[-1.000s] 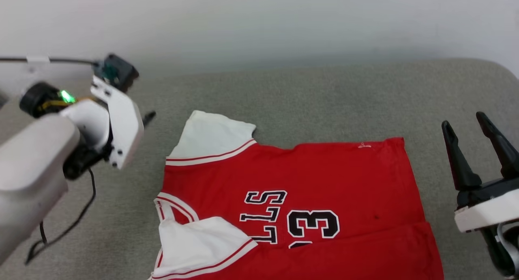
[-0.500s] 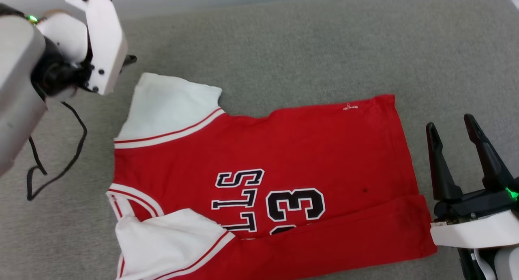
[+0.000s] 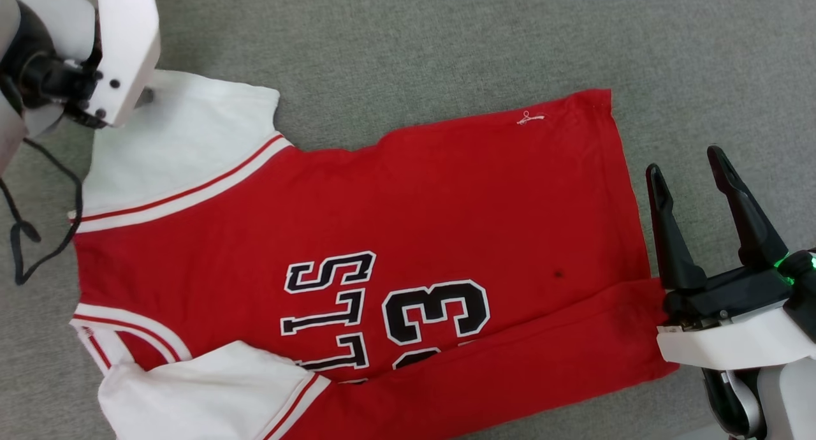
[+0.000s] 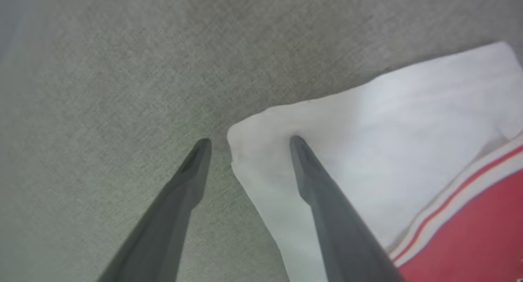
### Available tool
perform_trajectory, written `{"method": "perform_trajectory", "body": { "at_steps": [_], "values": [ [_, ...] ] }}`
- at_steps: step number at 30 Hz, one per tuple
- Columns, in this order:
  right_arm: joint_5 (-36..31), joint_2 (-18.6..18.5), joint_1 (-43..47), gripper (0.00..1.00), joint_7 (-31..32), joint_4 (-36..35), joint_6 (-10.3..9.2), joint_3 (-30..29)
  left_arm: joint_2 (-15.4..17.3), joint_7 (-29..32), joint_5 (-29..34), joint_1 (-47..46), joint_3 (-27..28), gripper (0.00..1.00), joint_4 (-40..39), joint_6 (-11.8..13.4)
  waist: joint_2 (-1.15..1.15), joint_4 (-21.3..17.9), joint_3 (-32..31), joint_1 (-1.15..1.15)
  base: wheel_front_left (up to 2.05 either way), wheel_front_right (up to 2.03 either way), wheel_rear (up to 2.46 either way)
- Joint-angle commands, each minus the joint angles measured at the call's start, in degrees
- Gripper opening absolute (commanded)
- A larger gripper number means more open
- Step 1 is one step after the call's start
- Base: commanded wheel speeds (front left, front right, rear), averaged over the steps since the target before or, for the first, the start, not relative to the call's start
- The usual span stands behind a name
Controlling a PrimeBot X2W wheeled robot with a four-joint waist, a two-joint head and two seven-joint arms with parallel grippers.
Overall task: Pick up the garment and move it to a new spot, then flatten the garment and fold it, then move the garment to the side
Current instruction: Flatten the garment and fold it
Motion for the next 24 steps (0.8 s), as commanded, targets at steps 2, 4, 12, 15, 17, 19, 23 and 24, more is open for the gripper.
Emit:
{"method": "perform_trajectory", "body": {
  "at_steps": [2,4,12,15,17,19,23,24],
  "values": [
    [0.07,-0.18,-1.20,1.00,-0.40,0.50,-0.04,0.25,1.19,0.96,1.11,1.83,-1.59,1.00,0.34,-0.15,0.00,-0.88,1.33,-0.01,0.00,0.00,0.00],
    [0.12,-0.20,-1.22,1.00,-0.45,0.68,-0.04,0.36,1.47,0.90,0.79,2.63,-1.80,1.00,0.48,-0.17,0.00,-0.96,1.51,-0.01,0.00,0.00,0.00],
    [0.54,-0.88,-1.97,1.00,-0.57,1.88,-0.04,0.40,1.05,0.75,0.00,5.00,-2.40,0.00,0.39,0.28,0.00,-0.45,1.71,-0.01,0.00,0.00,0.00],
    [0.69,-1.14,-2.39,1.00,-0.52,2.28,-0.04,0.25,0.92,-0.66,-0.25,4.66,-1.80,0.00,0.67,0.06,0.00,0.17,0.26,-0.01,0.00,0.00,0.00],
    [0.70,-1.63,-2.75,1.00,-0.53,2.58,-0.04,-0.13,0.07,-2.85,-0.63,4.96,-1.12,0.00,1.07,0.12,0.00,0.72,-1.39,-0.01,0.00,0.00,0.00],
    [0.76,-2.34,-3.17,1.00,-0.53,2.65,-0.04,-0.84,-0.76,-4.79,-0.73,5.27,-0.94,0.00,1.29,-0.14,0.00,1.48,-3.36,-0.01,0.00,0.00,0.00],
    [0.46,-6.51,-5.66,1.00,0.87,2.72,-0.04,-2.45,-2.27,-9.47,-0.89,7.74,-2.02,0.00,0.30,-0.94,0.00,4.11,-9.50,-0.01,0.00,0.00,0.00],
    [0.64,-7.48,-6.39,1.00,1.63,2.67,-0.04,-2.65,-2.56,-10.28,-0.94,8.07,-2.15,0.00,-0.09,-1.08,0.00,4.64,-10.42,-0.01,0.00,0.00,0.00]
  ]
}}
